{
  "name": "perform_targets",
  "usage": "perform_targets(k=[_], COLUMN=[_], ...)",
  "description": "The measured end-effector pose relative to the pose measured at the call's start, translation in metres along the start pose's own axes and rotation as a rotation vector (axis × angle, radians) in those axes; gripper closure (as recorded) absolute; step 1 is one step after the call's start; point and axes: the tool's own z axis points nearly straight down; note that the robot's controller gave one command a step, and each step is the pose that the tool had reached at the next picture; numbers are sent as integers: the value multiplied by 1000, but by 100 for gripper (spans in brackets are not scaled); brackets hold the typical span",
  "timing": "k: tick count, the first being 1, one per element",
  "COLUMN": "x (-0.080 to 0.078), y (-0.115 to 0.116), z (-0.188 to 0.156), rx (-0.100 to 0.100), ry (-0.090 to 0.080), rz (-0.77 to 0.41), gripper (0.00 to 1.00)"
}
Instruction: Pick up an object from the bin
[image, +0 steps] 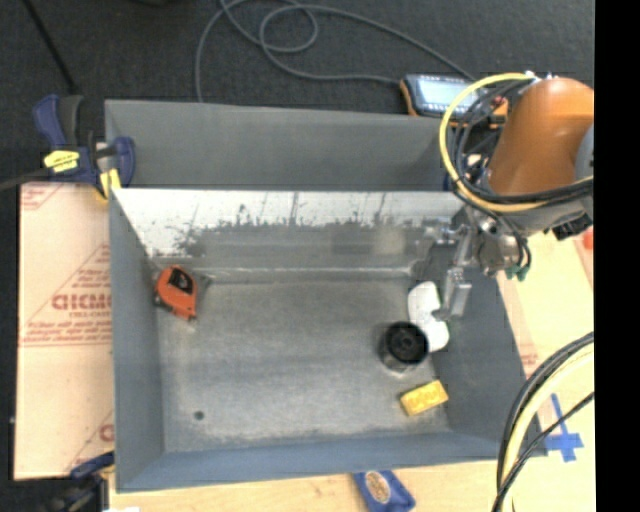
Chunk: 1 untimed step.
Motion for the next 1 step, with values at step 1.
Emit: perform_targets(k=[1], x=[-2], y=[0], z=[-5], rx=[1], ry=[-8], rz=[-2], gripper=[0])
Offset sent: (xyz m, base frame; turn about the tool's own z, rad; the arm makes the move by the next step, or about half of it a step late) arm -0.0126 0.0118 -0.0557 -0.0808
